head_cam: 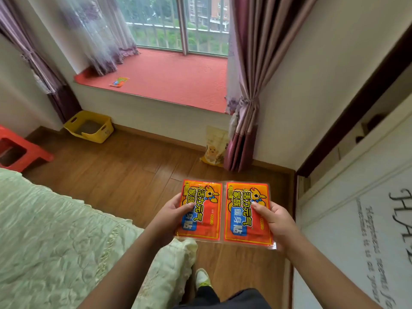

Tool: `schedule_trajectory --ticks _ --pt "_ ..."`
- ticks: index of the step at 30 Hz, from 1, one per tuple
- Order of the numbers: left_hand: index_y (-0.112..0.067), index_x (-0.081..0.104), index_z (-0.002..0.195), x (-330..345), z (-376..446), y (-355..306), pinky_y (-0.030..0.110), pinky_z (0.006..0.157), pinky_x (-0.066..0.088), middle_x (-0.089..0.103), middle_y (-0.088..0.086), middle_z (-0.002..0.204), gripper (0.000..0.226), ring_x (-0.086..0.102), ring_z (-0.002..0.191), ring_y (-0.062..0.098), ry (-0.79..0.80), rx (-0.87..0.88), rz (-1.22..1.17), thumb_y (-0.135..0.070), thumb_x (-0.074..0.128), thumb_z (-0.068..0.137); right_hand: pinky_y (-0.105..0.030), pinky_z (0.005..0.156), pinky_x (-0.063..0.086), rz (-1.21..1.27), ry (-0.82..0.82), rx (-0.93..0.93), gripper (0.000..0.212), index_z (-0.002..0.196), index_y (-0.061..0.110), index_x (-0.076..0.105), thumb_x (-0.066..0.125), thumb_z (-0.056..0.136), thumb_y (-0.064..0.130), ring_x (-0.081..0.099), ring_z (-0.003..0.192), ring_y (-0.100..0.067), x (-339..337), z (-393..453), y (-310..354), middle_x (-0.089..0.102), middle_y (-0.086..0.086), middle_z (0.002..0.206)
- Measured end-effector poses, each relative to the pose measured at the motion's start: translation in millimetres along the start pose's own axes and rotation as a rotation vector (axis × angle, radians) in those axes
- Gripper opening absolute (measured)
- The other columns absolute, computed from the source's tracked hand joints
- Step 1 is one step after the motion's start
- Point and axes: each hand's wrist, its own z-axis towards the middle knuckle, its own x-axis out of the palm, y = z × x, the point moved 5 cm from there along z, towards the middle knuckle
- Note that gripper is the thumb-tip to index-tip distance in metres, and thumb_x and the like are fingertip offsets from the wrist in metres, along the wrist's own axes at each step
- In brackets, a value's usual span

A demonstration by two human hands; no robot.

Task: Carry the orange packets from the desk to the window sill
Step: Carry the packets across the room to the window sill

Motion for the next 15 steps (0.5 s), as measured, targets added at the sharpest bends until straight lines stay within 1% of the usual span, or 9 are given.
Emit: schedule_trajectory --ticks 2,6,8,12,15 --pt "-0.015 0.059 0.117 -13 16 -16 0.038 0.063 0.062 0.077 0.014 0.102 0.025 0.075 0.088 0.031 -0.019 0.026 0.024 -0.009 0.061 0.093 -0.041 0.063 0.063 -0.011 0.014 0.004 0.033 0.111 0.008 0.065 0.07 0.084 0.026 0.076 0.087 -0.033 15 23 15 0.079 -0.014 0.097" --pt "-0.017 0.058 0.117 -36 45 -48 0.036 0.065 0.062 0.077 0.013 0.104 0.025 0.074 0.093 0.032 -0.023 0.048 0.046 -0.013 0.061 0.093 -0.037 0.057 0.061 -0.007 0.042 -0.012 0.043 0.109 0.009 0.065 0.073 0.073 0.032 0.077 0.084 -0.032 40 61 40 0.079 -0.013 0.095" --pt "-0.018 0.059 0.117 -45 59 -62 0.035 0.065 0.062 0.077 0.012 0.104 0.025 0.074 0.093 0.031 -0.02 0.05 0.054 -0.014 0.062 0.093 -0.036 0.056 0.061 0.003 0.048 -0.01 0.043 0.108 0.01 0.065 0.074 0.073 0.032 0.077 0.083 -0.031 48 79 48 0.079 -0.013 0.094" --pt "-0.018 0.058 0.118 -57 88 -84 0.036 0.066 0.062 0.077 0.012 0.105 0.026 0.074 0.094 0.032 -0.019 0.046 0.049 -0.016 0.062 0.093 -0.038 0.06 0.062 -0.031 0.059 0.003 0.048 0.11 0.009 0.065 0.074 0.072 0.035 0.077 0.086 -0.032 62 114 64 0.079 -0.013 0.097" --pt "-0.015 0.057 0.119 -65 112 -95 0.038 0.069 0.062 0.076 0.014 0.107 0.027 0.073 0.096 0.033 -0.036 0.041 0.035 -0.017 0.062 0.093 -0.036 0.058 0.061 -0.031 0.073 0.013 0.047 0.11 0.008 0.065 0.074 0.072 0.034 0.077 0.084 -0.032 68 143 79 0.079 -0.013 0.095"
